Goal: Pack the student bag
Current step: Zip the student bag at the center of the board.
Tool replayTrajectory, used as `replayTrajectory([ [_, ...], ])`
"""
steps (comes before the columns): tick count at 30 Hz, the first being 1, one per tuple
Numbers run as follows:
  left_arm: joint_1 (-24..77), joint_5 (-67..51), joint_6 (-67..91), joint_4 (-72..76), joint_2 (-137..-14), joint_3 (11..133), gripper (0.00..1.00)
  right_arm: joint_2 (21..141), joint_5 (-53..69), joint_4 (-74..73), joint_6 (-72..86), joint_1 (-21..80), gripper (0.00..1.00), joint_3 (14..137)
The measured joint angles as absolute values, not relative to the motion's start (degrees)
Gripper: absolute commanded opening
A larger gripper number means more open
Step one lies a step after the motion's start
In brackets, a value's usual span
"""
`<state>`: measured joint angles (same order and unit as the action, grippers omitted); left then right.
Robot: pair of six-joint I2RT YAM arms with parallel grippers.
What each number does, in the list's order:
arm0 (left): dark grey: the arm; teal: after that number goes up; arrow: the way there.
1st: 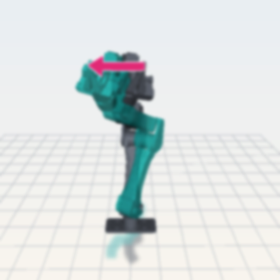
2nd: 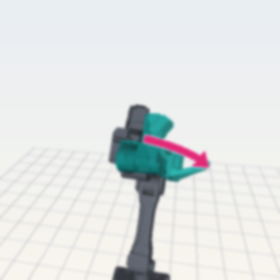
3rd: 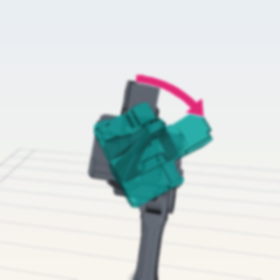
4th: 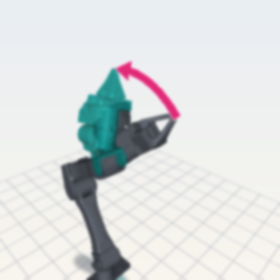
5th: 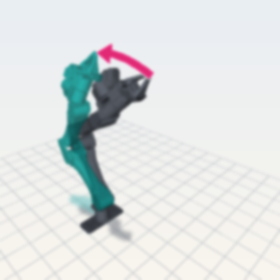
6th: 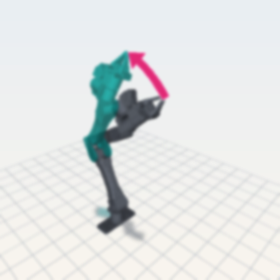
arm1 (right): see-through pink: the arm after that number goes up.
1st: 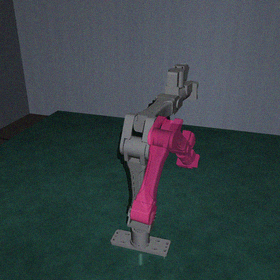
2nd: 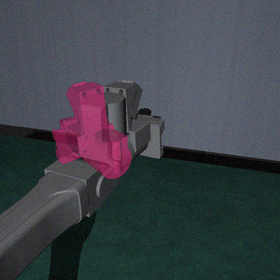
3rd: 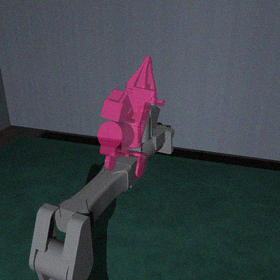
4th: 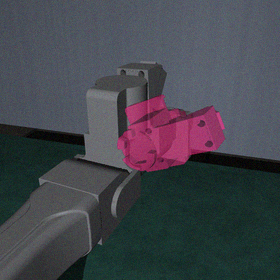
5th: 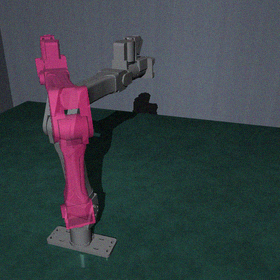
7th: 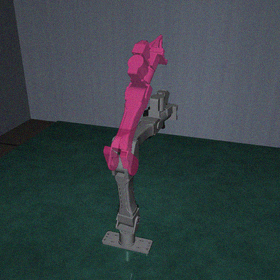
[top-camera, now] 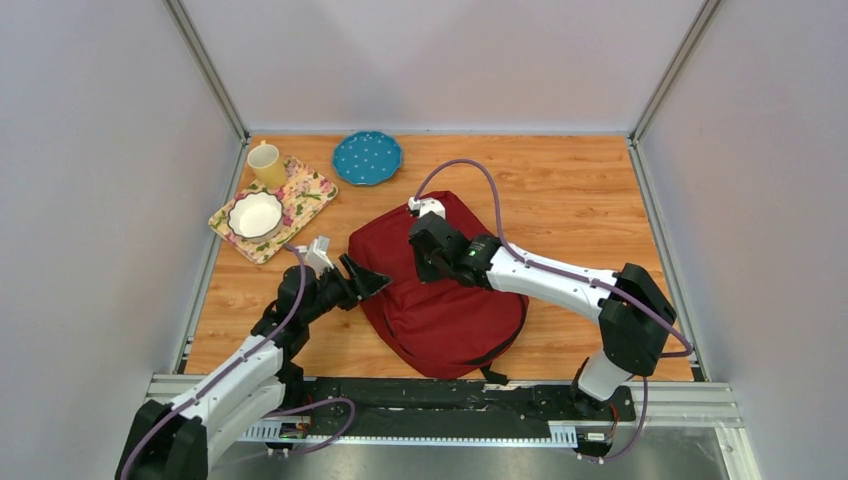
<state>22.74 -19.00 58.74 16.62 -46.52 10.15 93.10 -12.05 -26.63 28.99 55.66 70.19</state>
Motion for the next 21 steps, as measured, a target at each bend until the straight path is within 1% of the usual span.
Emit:
replayTrajectory([
  [6, 22.8, -15.7, 56.5, 3.2, -34.9, 14.1, 0.75, 93.1, -10.8, -25.8, 29.1, 55.7, 0.0, 69.6],
  [9, 22.9, -15.3, 56.2, -0.3, -32.6, 17.3, 0.75, 93.1, -10.7, -25.5, 29.1, 55.7, 0.0, 69.5],
  [13, 26.9, -13.0, 56.0, -2.5, -33.1, 19.0, 0.75, 93.1, -10.7, -25.4, 29.1, 55.7, 0.0, 69.5],
  [18, 34.5, -9.2, 55.0, -4.7, -38.2, 20.7, 0.75, 93.1, -10.7, -25.4, 29.1, 55.7, 0.0, 69.5],
  [21, 37.6, -6.2, 55.2, -5.6, -40.5, 20.7, 0.72, 93.0, -10.7, -25.4, 29.1, 55.7, 0.0, 69.4],
])
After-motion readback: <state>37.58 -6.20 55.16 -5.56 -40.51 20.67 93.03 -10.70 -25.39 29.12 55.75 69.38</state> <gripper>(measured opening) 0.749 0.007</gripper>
